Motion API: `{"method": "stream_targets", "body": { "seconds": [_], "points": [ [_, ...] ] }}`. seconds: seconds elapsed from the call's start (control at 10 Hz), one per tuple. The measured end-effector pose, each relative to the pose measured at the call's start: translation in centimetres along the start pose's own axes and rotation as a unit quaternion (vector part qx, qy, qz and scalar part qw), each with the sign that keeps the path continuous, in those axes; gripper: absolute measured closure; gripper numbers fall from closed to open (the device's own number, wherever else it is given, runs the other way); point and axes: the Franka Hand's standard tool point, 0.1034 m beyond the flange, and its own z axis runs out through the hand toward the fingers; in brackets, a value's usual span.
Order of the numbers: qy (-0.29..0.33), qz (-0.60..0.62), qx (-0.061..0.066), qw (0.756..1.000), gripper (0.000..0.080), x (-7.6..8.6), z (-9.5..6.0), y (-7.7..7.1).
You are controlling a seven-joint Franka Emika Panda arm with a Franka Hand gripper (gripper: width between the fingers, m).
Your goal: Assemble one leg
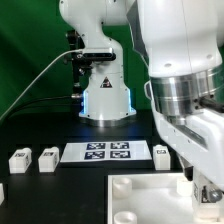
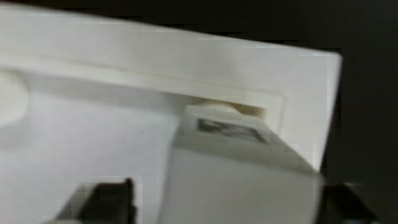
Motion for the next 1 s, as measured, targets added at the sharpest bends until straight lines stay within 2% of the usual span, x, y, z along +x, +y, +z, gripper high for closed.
{"method": "stream_targets", "body": {
  "seconds": [0.1, 0.4, 0.5, 0.6, 0.8, 0.9, 1.0],
  "points": [
    [0.000, -0.068, -0.011, 0.998, 0.0175, -0.55, -0.11, 0.00],
    [0.001, -0.234, -0.012, 0.972, 0.0156, -0.68, -0.11, -0.12],
    [0.007, -0.293, -0.018, 0.956, 0.0151, -0.70, -0.11, -0.12],
    [0.026, -0.388, -0.034, 0.921, 0.0150, -0.80, -0.14, -0.27],
    [0.031, -0.534, -0.038, 0.844, 0.0150, -0.08, -0.08, -0.45],
    [0.037, -0.544, -0.032, 0.838, 0.0150, 0.07, -0.02, -0.67],
    [0.037, -0.542, -0.032, 0.839, 0.0160, 0.02, -0.01, -0.67]
  ]
}}
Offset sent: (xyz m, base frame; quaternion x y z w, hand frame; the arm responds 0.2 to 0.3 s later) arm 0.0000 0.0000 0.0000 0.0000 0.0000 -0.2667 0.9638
